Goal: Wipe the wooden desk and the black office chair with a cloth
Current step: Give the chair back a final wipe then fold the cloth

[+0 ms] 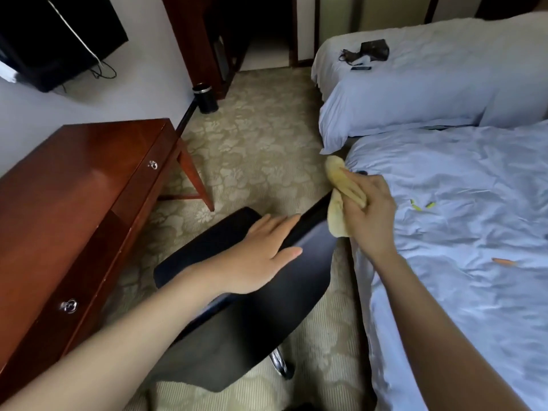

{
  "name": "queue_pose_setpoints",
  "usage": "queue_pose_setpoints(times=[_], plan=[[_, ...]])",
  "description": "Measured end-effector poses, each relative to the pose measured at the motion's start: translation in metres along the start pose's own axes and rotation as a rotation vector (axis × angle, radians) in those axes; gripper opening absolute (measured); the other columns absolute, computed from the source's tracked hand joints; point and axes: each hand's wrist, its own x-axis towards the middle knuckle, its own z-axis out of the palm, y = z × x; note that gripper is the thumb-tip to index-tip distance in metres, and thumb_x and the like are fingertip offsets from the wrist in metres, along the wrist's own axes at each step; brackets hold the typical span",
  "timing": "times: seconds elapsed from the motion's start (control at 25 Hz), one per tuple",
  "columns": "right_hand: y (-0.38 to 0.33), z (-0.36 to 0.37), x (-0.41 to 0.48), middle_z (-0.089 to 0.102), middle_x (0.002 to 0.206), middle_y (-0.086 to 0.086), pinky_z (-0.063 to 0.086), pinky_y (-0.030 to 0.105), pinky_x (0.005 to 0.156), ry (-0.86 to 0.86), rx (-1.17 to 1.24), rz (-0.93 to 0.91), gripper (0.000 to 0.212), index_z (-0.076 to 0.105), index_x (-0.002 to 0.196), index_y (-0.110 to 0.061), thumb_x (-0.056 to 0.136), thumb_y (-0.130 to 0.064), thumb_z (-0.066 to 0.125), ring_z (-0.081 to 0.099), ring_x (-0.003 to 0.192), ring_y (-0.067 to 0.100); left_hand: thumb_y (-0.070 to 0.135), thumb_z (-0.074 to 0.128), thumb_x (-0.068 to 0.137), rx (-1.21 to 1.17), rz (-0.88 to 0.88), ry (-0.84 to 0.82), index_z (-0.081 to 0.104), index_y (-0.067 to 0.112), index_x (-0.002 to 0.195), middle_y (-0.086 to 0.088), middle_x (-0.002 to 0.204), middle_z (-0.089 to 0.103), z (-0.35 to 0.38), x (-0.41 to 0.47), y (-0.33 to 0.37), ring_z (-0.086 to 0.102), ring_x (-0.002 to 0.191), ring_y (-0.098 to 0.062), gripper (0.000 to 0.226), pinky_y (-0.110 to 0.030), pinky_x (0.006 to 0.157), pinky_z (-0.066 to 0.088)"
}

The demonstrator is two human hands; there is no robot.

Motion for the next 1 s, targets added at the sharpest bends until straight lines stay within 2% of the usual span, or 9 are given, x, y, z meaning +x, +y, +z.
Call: queue_pose_setpoints(times=[0.08,0.2,0.28,0.36,0.48,0.6,0.68,0.84,1.0], plan=[[0.003,-0.004,0.013,0.058,0.093,0.007,0.036,0.018,0.083,-0.063,-0.072,-0.071,0.041,0.066,0.115,-0.011,0.077,-0.015,0.053,0.053,0.090,0.023,0.042,0.027,0.102,-0.040,0.001,-0.033,-0.006,0.028,0.152,0.013,0.159,-0.011,0.000,0.015,0.002,-0.019,0.142,-0.004,0.061,-0.022,0.109,-0.007],[0.004,-0.008,0.032,0.057,0.092,0.008,0.033,0.011,0.083,-0.206,-0.114,-0.180,0.041,0.067,0.112,-0.012,0.078,-0.025,0.048,0.049,0.091,0.022,0.038,0.027,0.103,-0.061,0.038,-0.004,-0.007,0.023,0.152,0.014,0.158,-0.015,0.002,0.032,0.011,-0.021,0.142,-0.007,0.062,-0.026,0.114,-0.007],[0.006,-0.008,0.051,0.059,0.089,0.006,0.031,0.006,0.084,-0.302,-0.118,-0.217,0.036,0.069,0.110,-0.014,0.077,-0.018,0.055,0.049,0.087,0.020,0.037,0.027,0.103,-0.066,0.046,0.050,-0.006,0.020,0.152,0.016,0.157,-0.015,0.004,0.041,0.017,-0.020,0.142,-0.005,0.061,-0.027,0.117,-0.004],[0.013,-0.005,0.076,0.057,0.081,-0.005,0.033,0.008,0.080,-0.422,-0.116,-0.291,0.035,0.070,0.106,-0.017,0.073,-0.013,0.060,0.050,0.081,0.018,0.036,0.026,0.103,-0.070,0.037,0.098,-0.005,0.019,0.152,0.015,0.158,-0.013,0.007,0.049,0.022,-0.021,0.140,0.000,0.061,-0.023,0.115,-0.005],[0.026,0.009,0.119,0.057,0.076,-0.018,0.038,0.007,0.072,-0.718,-0.060,-0.427,0.027,0.071,0.099,-0.023,0.073,-0.017,0.066,0.053,0.075,0.006,0.038,0.026,0.102,-0.053,-0.012,0.154,-0.006,0.022,0.152,0.018,0.155,-0.019,0.009,0.065,0.030,-0.029,0.132,0.007,0.061,-0.021,0.112,-0.006],[0.031,0.029,0.163,0.064,0.080,-0.017,0.042,0.009,0.066,-1.036,0.004,-0.411,0.030,0.056,0.088,-0.048,0.076,-0.026,0.073,0.058,0.075,0.000,0.040,0.026,0.102,-0.032,-0.092,0.239,-0.006,0.025,0.152,0.019,0.153,-0.025,0.006,0.078,0.039,-0.034,0.134,0.003,0.061,-0.022,0.114,-0.007],[0.037,0.045,0.185,0.063,0.076,-0.016,0.041,0.012,0.060,-1.227,0.004,-0.488,0.027,0.053,0.082,-0.046,0.075,-0.028,0.073,0.058,0.070,0.003,0.041,0.028,0.101,-0.049,-0.169,0.310,0.000,0.025,0.153,0.016,0.154,-0.019,0.006,0.084,0.047,-0.027,0.137,0.001,0.061,-0.023,0.117,-0.003],[0.038,0.080,0.213,0.063,0.071,-0.010,0.044,0.023,0.057,-1.525,0.061,-0.607,0.015,0.055,0.084,-0.037,0.075,-0.037,0.067,0.057,0.066,0.009,0.039,0.038,0.100,-0.164,-0.252,0.431,0.016,0.026,0.151,0.015,0.146,-0.002,0.000,0.102,0.061,-0.001,0.137,-0.004,0.057,-0.020,0.113,0.015],[0.041,0.111,0.232,0.059,0.079,-0.017,0.040,0.018,0.057,-1.698,0.078,-0.763,0.015,0.055,0.083,-0.035,0.077,-0.030,0.067,0.054,0.069,0.007,0.041,0.048,0.096,-0.305,-0.256,0.483,0.024,0.032,0.146,0.012,0.141,0.007,-0.005,0.115,0.057,0.016,0.134,-0.011,0.057,-0.030,0.114,0.025]])
